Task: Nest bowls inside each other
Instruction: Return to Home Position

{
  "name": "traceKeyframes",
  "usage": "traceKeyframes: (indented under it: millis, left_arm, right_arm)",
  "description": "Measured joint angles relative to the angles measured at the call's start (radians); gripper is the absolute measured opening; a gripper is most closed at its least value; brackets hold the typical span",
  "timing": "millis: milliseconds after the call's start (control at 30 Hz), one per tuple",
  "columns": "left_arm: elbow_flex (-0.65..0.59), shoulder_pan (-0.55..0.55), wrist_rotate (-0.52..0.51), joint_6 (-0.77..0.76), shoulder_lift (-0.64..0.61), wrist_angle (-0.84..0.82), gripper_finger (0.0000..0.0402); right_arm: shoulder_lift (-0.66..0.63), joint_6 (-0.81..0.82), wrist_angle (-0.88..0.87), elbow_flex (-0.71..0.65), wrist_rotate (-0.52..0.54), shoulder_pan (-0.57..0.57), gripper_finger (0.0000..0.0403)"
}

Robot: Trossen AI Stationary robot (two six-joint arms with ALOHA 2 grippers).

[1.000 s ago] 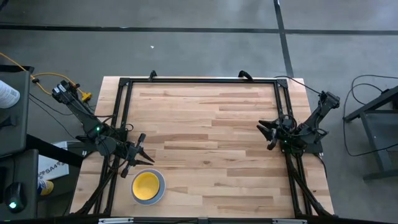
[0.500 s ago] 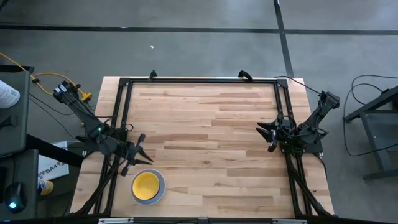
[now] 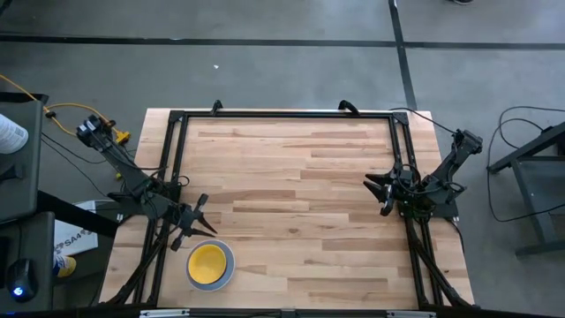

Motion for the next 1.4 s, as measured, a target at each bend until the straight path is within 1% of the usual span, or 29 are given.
traceKeyframes:
  millis: [367, 533, 733, 833, 1000, 1067, 1233, 1400]
  left_arm:
    - [-0.096, 0.0, 0.125, 0.04, -0.17, 0.006, 0.0049]
    - [-0.135, 0.0, 0.153, 0.051, -0.256, 0.011, 0.0049]
    - [-0.167, 0.0, 0.154, 0.052, -0.327, 0.013, 0.0049]
    - [-0.184, 0.0, 0.167, 0.059, -0.346, 0.035, 0.0049]
    - [-0.193, 0.0, 0.282, 0.097, -0.363, 0.055, 0.0049]
    - [-0.195, 0.0, 0.305, 0.097, -0.364, 0.048, 0.0049]
    - [-0.196, 0.0, 0.307, 0.093, -0.364, -0.011, 0.0049]
    - [-0.197, 0.0, 0.308, 0.021, -0.364, -0.063, 0.0049]
  right_arm:
    - [0.0, 0.0, 0.0, 0.0, 0.0, 0.0, 0.0133]
    - [0.0, 0.0, 0.0, 0.0, 0.0, 0.0, 0.0133]
    - [0.0, 0.0, 0.0, 0.0, 0.0, 0.0, 0.0133]
    - [0.0, 0.0, 0.0, 0.0, 0.0, 0.0, 0.0133]
    - [0.0, 0.0, 0.0, 0.0, 0.0, 0.0, 0.0133]
    - [0.0, 0.0, 0.0, 0.0, 0.0, 0.0, 0.0133]
    - [0.0, 0.0, 0.0, 0.0, 0.0, 0.0, 0.0133]
    - [0.0, 0.0, 0.0, 0.0, 0.0, 0.0, 0.0133]
